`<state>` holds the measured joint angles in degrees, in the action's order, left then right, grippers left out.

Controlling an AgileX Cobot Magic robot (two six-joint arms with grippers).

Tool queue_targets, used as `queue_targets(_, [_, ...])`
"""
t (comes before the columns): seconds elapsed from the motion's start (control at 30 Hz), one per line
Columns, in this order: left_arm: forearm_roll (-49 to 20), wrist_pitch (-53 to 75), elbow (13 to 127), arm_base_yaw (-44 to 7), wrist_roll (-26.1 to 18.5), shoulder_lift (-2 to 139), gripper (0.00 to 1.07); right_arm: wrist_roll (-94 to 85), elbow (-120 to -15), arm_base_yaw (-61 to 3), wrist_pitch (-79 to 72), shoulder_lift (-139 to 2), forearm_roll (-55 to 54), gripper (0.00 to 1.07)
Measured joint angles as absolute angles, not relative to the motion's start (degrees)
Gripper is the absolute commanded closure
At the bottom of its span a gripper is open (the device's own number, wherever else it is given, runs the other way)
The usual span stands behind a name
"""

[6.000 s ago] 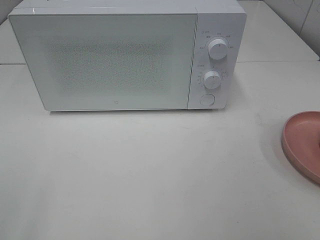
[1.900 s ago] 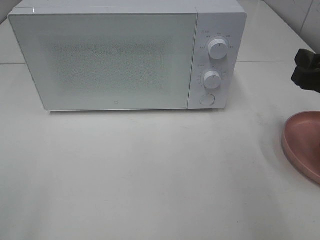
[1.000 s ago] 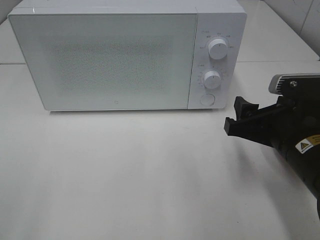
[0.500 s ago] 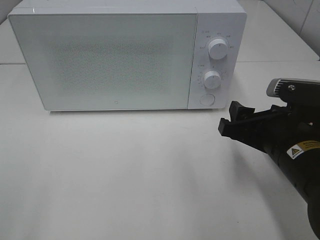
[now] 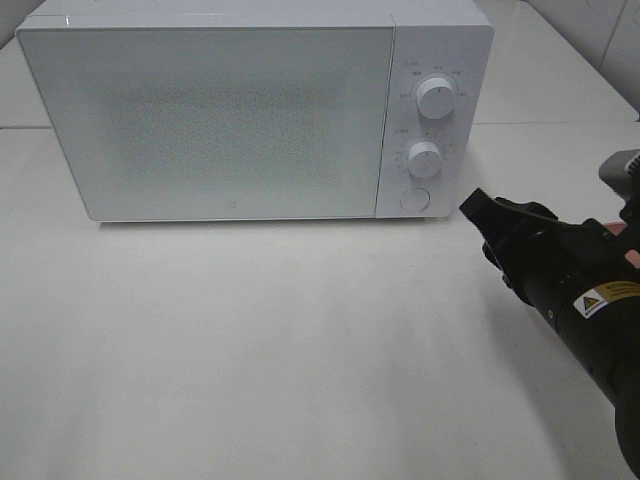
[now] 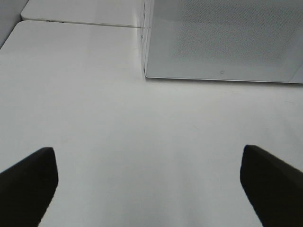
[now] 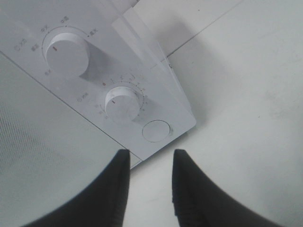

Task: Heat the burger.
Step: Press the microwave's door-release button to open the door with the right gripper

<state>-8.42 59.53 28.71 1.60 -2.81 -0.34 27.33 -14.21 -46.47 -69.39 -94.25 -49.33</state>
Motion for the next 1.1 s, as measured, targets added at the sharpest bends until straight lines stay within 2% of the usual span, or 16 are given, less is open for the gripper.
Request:
queue_targets(0.03, [-8.4,59.5,28.7,1.6,-2.8,-0.3,0.04,27.3,-14.2,-46.5,-69.4,-94.3,-49.3,0.83])
queue_targets(0.1, [-8.4,59.5,28.7,1.6,-2.8,-0.3,0.04,39.6,-14.2,-46.5,-69.4,-94.3,-49.3,0.89])
queue_targets(0.2, [-8.4,59.5,28.7,1.6,-2.8,-0.3,0.04,49.0,-14.2,-46.5,-69.4,-94.3,-49.1,0.94])
queue_targets(0.33, [-8.4,59.5,28.7,1.6,-2.8,-0.3,0.04,58.4,-14.2,-46.5,-69.4,-94.3,-49.0,0.96])
queue_targets(0.43, [-8.4,59.5,28.7,1.6,-2.8,-0.3,0.04,64.2,-14.2,-46.5,-69.4,-94.3,-48.8,1.02])
queue_targets(0.47, [-8.4,59.5,28.7,1.6,-2.8,-0.3,0.04,68.1,-14.2,-46.5,-69.4,-94.3,-48.6,1.07])
queue_targets(0.7, [-8.4,59.5,28.7,1.6,-2.8,-0.3,0.04,78.3,-14.2,-46.5,-67.6,-94.3,-48.2,1.07])
queue_targets(1.1, [-8.4,59.5,28.7,1.6,-2.8,-0.3,0.04,79.4,-16.3,-46.5,-65.0,-95.5,-48.2,1.07])
